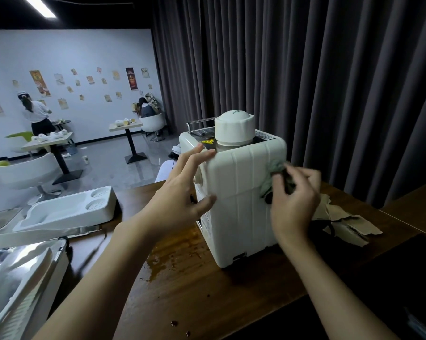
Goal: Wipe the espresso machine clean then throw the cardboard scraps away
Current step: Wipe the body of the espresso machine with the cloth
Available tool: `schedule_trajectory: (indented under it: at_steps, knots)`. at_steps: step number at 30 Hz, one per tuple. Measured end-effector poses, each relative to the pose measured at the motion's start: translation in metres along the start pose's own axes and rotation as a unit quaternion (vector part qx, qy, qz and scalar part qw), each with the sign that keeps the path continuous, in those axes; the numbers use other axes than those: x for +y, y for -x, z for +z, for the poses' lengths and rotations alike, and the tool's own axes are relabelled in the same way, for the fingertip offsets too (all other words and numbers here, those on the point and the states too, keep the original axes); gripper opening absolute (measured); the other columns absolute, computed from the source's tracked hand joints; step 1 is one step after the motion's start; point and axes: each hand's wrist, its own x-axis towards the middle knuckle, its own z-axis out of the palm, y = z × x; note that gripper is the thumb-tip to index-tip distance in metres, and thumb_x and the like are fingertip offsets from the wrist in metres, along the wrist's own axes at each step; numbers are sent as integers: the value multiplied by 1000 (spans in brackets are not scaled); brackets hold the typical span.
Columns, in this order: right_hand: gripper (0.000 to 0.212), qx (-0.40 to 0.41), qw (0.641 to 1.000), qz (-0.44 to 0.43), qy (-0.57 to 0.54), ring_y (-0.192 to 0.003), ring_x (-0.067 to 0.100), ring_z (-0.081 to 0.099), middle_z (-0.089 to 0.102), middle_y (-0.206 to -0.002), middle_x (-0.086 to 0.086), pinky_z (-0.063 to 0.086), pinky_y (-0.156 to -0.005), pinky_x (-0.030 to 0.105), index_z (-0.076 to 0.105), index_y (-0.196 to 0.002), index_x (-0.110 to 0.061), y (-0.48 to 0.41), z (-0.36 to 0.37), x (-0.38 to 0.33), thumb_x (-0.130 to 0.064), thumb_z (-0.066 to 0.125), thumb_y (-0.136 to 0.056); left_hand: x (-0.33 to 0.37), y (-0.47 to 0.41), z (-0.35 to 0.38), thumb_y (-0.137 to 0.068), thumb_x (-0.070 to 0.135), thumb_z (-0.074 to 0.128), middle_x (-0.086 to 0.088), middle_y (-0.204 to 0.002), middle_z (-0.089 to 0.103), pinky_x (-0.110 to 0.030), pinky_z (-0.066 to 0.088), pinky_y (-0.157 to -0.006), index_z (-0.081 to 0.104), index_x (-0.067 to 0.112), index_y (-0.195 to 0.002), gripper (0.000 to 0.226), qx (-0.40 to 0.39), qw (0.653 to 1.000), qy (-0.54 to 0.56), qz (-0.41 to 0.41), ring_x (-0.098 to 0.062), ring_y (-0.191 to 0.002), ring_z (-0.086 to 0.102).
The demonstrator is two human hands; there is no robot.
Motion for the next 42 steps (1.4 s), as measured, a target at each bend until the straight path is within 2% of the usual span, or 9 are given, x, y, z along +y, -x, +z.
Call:
schedule_trajectory:
  at_steps: [7, 11, 15, 18, 24, 30, 33, 36, 42]
  knots:
    - [28, -63, 993, -104, 9, -103, 7, 48, 53, -110, 11, 37, -93, 5, 69, -114, -3, 41, 14, -31, -1, 64, -87, -1, -2, 6, -85, 28, 77, 34, -146, 11, 4, 22, -96, 18, 57, -138, 84, 30, 999, -10, 10, 8, -144, 12]
    - [29, -122, 977, -177, 6, -103, 13, 52, 55, -111, 12, 36, -95, 6, 70, -114, -3, 31, 9, -29, 1, 65, -86, -2, -1, 5, -85, 27, 77, 35, -147, 12, -16, 20, -109, 20, 55, -140, 84, 27, 999, -5, 17, 14, -144, 7]
    - [29, -21, 997, -77, 7, -97, 10, 49, 54, -107, 16, 33, -88, 1, 69, -114, -1, -18, 5, -18, 4, 62, -86, 0, -2, 4, -85, 27, 77, 34, -146, 10, -26, 21, -112, 19, 56, -139, 84, 23, 1000, -11, 9, 11, -141, 9]
    - [27, 21, 999, -23, 6, -96, 11, 50, 52, -107, 12, 34, -86, 1, 68, -115, 0, -29, 9, -21, 0, 60, -89, 0, -2, 5, -85, 27, 77, 34, -145, 10, -28, 21, -113, 18, 56, -138, 85, 23, 1000, -14, 8, 7, -141, 11]
    - [33, -104, 979, -172, 9, -109, 20, 54, 54, -116, 12, 42, -97, 22, 68, -118, -5, 22, 18, -51, 1, 59, -87, -2, -2, 7, -84, 25, 79, 31, -147, 15, -28, 23, -115, 25, 46, -144, 83, 41, 999, -1, 17, 2, -150, 11]
    - [33, -48, 993, -102, 20, -103, 6, 46, 53, -114, 15, 34, -94, 5, 68, -117, -4, -23, 9, -29, 3, 57, -87, 0, -2, 6, -84, 26, 78, 31, -149, 14, -27, 22, -112, 22, 52, -142, 85, 34, 999, -6, 5, 8, -143, 12]
    - [33, -9, 997, -70, 26, -101, 4, 45, 52, -112, 15, 41, -91, 15, 69, -116, -4, -23, 14, -32, 5, 56, -87, -1, -2, 6, -84, 26, 79, 27, -153, 15, -17, 23, -111, 22, 50, -143, 85, 37, 999, -7, 4, 5, -144, 11]
    - [36, -67, 989, -130, 29, -110, 21, 52, 53, -117, 13, 40, -96, 22, 67, -120, -7, 11, 21, -48, 5, 58, -86, -1, -2, 8, -84, 23, 79, 27, -149, 18, 8, 26, -89, 25, 46, -145, 85, 46, 999, -1, 7, 0, -148, 14]
    - [38, -145, 970, -195, 16, -112, 19, 51, 53, -120, 13, 38, -100, 19, 67, -120, -6, 11, 9, -40, 7, 59, -85, 0, -1, 6, -83, 24, 79, 18, -159, 16, 10, 29, -80, 24, 46, -147, 86, 37, 999, 0, 0, 5, -143, 15]
